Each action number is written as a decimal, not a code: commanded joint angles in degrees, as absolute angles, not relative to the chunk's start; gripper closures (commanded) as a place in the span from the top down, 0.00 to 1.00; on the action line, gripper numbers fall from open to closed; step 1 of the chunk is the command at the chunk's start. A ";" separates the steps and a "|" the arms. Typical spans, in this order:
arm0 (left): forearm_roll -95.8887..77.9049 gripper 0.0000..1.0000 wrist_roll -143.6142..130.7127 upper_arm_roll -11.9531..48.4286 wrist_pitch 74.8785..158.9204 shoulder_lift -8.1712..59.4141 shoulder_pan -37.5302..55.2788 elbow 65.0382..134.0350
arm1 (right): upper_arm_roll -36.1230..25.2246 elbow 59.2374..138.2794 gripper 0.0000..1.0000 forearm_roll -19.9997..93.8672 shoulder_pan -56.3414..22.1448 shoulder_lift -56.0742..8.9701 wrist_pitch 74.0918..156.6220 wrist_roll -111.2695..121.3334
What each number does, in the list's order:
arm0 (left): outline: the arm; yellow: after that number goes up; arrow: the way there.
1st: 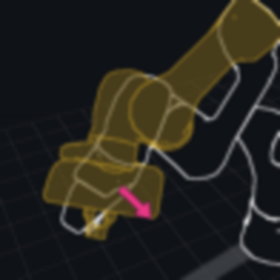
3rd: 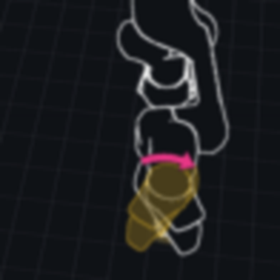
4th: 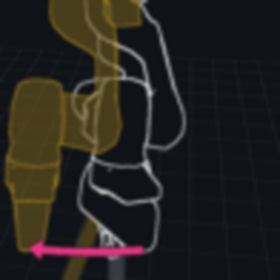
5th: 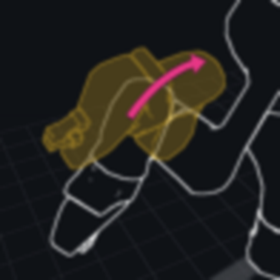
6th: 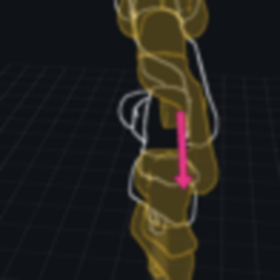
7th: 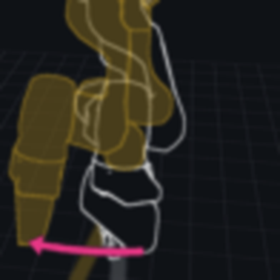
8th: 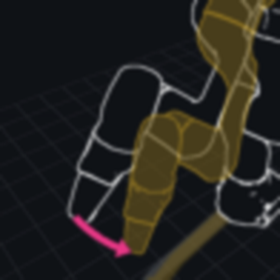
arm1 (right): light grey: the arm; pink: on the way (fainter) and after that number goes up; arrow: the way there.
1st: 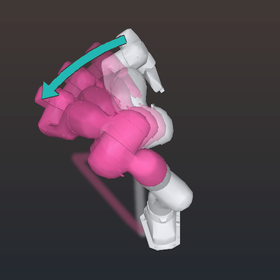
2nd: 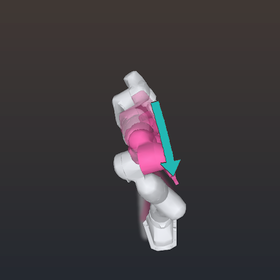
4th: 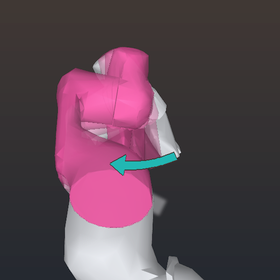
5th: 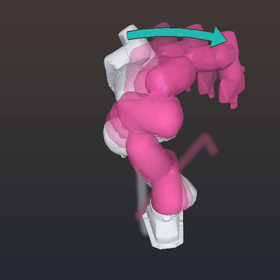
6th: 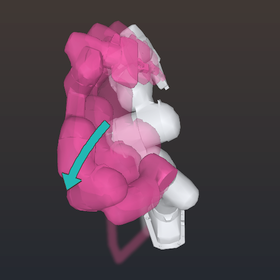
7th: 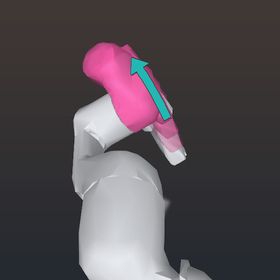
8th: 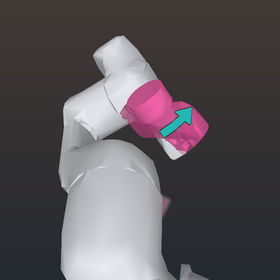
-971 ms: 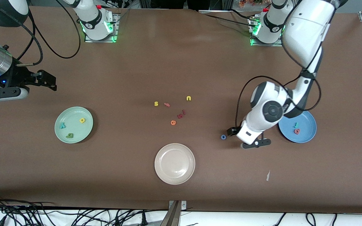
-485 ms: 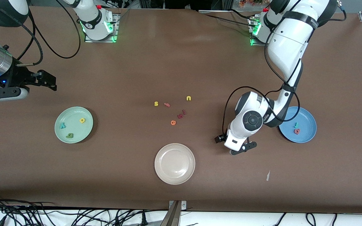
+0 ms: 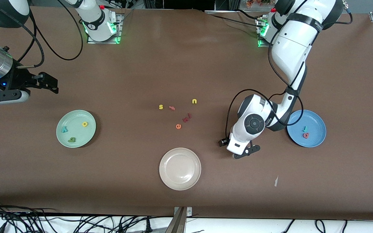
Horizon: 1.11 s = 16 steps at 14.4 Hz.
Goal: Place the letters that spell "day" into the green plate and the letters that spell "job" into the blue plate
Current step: 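Grasp the blue o with the left gripper and carry it toward the blue plate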
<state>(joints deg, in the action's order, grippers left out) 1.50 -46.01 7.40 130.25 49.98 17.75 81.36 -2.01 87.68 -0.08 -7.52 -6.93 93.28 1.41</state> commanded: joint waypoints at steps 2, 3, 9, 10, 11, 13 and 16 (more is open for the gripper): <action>0.88 0.67 -46.41 6.33 128.94 50.80 18.72 79.37 | -2.20 87.19 1.00 -0.44 -7.73 -6.94 92.55 1.14; 0.88 0.64 -46.41 6.33 128.94 50.80 18.72 79.45 | -2.20 87.19 1.00 -0.44 -7.73 -6.94 92.55 1.14; 0.88 0.46 -46.32 6.33 129.02 51.24 18.72 79.37 | -2.20 87.19 1.00 -0.44 -7.73 -6.94 92.55 1.14; 0.88 0.44 -46.32 6.24 129.02 51.24 18.72 79.37 | -2.20 87.19 1.00 -0.44 -7.73 -6.94 92.55 1.14; 0.97 0.40 -46.41 6.24 129.02 51.24 18.72 79.45 | -2.20 87.19 1.00 -0.44 -7.73 -6.94 92.55 1.14; 0.97 0.34 -46.41 6.24 129.02 51.24 18.81 79.45 | -2.20 87.19 1.00 -0.44 -7.73 -6.94 92.55 1.14; 2.63 0.26 -46.49 6.33 129.20 51.24 18.90 79.80 | -2.20 87.19 1.00 -0.44 -7.73 -6.94 92.64 1.14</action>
<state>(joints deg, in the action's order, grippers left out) 1.69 -46.03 6.94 129.72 50.23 17.92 81.07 -2.01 87.68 -0.08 -7.52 -6.94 93.26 1.41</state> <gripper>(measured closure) 0.709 0.000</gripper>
